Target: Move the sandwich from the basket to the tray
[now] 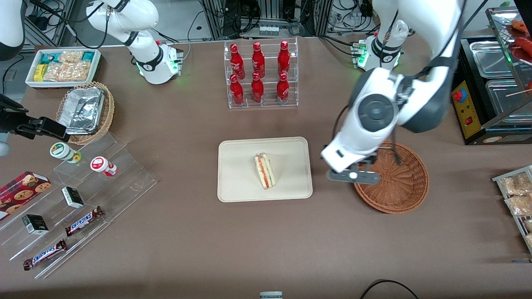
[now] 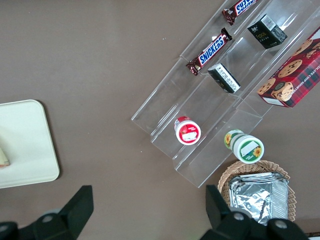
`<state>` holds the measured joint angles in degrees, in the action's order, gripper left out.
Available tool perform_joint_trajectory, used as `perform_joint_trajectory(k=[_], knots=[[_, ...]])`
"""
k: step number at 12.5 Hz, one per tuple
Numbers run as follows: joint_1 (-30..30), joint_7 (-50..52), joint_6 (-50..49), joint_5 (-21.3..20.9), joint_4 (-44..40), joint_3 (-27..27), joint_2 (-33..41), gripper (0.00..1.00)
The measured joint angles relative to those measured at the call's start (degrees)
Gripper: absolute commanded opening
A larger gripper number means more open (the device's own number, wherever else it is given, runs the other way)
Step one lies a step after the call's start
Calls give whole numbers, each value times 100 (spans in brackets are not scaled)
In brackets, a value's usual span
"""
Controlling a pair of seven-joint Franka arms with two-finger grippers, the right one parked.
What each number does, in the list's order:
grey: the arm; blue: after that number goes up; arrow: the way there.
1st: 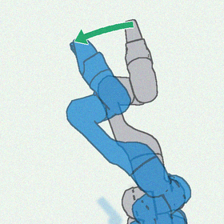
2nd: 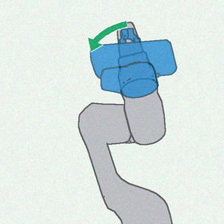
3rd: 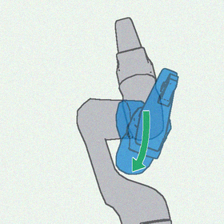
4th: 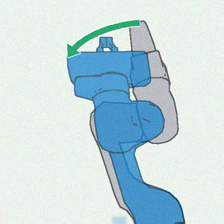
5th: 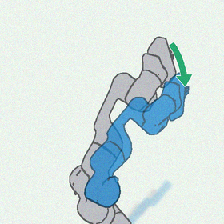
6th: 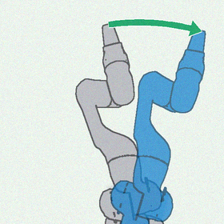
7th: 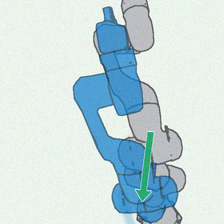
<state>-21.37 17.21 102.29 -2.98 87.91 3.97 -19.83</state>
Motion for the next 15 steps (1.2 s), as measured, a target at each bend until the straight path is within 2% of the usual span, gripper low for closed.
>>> perform_joint_trajectory(k=[6,13,15], knots=[[836,-1080,-281,103,731,-5,812,100],[1796,-1692,-1234,113,807,115,1582,100],[1877,-1735,-1360,116,807,118,1766,100]])
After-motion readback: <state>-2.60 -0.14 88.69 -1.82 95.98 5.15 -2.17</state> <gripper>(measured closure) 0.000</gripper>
